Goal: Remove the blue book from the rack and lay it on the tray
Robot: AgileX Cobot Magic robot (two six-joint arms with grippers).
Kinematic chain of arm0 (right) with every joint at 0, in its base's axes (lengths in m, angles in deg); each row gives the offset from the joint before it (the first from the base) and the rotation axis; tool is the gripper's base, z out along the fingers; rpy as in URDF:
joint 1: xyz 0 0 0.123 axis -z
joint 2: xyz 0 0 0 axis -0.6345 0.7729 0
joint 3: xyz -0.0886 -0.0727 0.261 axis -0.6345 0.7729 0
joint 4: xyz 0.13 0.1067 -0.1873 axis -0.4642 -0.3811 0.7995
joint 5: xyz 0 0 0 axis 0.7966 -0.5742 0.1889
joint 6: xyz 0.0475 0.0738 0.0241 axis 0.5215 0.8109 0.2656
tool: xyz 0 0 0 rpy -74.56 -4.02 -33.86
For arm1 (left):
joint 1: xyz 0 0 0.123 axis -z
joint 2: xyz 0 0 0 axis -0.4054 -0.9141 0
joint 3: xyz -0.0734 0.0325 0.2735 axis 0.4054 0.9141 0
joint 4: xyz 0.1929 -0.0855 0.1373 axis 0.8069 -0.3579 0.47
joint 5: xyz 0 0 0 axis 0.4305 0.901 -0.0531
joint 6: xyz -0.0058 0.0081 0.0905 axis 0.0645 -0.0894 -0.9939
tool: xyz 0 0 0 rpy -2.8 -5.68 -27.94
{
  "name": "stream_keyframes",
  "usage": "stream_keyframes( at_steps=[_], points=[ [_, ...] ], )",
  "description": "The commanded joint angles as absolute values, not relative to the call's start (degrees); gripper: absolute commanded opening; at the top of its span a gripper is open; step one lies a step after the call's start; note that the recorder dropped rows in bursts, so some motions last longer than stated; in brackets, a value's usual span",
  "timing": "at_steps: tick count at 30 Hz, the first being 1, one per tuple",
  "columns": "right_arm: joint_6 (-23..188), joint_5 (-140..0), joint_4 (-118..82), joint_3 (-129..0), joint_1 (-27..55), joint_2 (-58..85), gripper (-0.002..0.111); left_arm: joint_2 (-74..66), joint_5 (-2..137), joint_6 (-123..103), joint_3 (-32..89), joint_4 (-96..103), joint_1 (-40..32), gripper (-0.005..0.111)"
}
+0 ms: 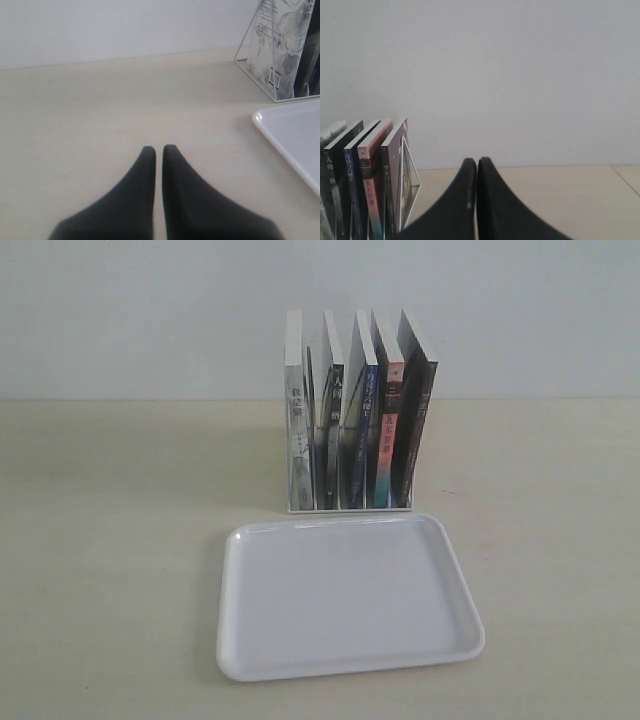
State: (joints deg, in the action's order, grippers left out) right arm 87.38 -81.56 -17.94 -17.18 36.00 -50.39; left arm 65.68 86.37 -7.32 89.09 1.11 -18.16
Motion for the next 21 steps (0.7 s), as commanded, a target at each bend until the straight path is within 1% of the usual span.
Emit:
stream_keyframes(
  at_steps=[1,5,9,16,18,21],
  points=[
    [87.9,-81.3,-20.8,-17.6,36.3,-45.0,0.000,65.9,85.5,-6.9,88.9,1.2,-18.1,0.005],
    [87.4,-80.6,-23.6,-18.3,35.1,-35.9,0.000,65.9,85.5,-6.9,88.9,1.2,-18.1,0.005],
    [85.3,-80.5,-23.8,-23.9,30.2,-22.7,0.000,65.9,85.5,-6.9,88.9,1.2,-18.1,0.005],
    [81.7,-83.3,-23.8,-42.1,17.7,-1.1,0.000,65.9,85.5,-6.9,88.9,1.2,-18.1,0.005],
    [82.9,-86.5,-23.8,-48.3,15.3,4.3,0.000,65.9,85.5,-6.9,88.9,1.2,-18.1,0.005],
    [84.8,-92.0,-24.2,-57.2,13.9,11.3,0.000,65.9,85.5,-6.9,88.9,1.2,-18.1,0.005]
  ],
)
